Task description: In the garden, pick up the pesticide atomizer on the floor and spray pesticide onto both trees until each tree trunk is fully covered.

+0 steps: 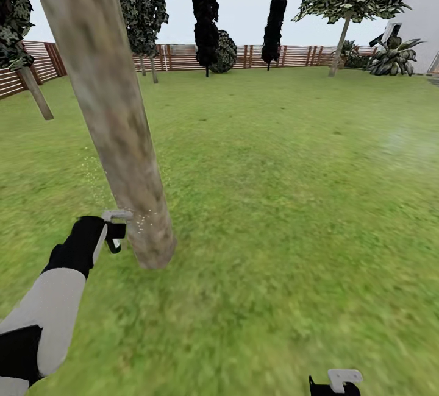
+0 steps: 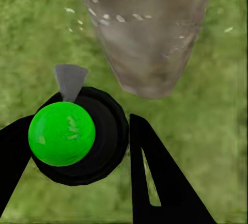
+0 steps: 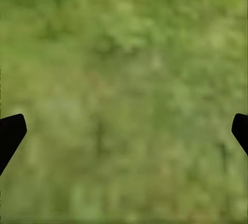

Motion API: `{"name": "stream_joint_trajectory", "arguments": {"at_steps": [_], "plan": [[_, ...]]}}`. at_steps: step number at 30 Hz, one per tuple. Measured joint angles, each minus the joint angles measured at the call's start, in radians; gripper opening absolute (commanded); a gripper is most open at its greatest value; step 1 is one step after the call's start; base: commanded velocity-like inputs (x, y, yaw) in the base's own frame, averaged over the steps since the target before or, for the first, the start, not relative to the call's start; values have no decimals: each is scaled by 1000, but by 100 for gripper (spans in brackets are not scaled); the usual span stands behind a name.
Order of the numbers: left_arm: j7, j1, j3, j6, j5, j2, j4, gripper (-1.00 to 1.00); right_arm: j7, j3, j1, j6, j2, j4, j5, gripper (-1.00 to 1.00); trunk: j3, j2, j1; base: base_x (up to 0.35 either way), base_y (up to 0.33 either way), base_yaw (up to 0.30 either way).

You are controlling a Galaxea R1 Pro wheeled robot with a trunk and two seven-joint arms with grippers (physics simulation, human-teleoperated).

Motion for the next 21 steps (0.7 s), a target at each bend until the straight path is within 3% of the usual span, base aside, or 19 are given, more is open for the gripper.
{"name": "stream_joint_trajectory", "arguments": {"at_steps": [2, 4, 6, 8, 10, 13, 16, 21], "plan": [[0, -19, -9, 17, 3, -41, 0, -100, 0, 0, 1, 0, 0, 0, 0, 100, 0, 0, 0, 0, 0, 138], [0, -55, -11, 38, -6, -55, 0, -100, 0, 0, 1, 0, 0, 0, 0, 100, 0, 0, 0, 0, 0, 253], [1, -106, -9, 108, -17, -26, -27, -100, 0, 0, 1, 0, 1, 0, 0, 100, 0, 0, 0, 0, 0, 274], [-7, -122, -4, 118, -16, 16, -38, -100, 0, 0, 0, 0, 1, 0, 0, 100, 0, 0, 0, 0, 0, 275], [-40, -141, -8, 123, -12, 35, -41, -100, 0, 0, 1, 0, 1, 0, 0, 100, 0, 0, 0, 0, 0, 73], [-47, -144, -11, 127, -13, 34, -54, -100, 0, 0, 1, 0, -1, 0, 0, 100, 0, 0, 0, 0, 0, 11], [-48, -146, -11, 198, -14, 26, -169, -100, 0, 0, 1, 0, -1, 0, 0, 100, 0, 0, 0, 75, -77, 0], [-49, -144, -12, 218, -10, 22, -195, -100, -1, 0, 0, 0, -1, 0, 0, 100, 0, 0, 0, 76, -241, 0]]}}
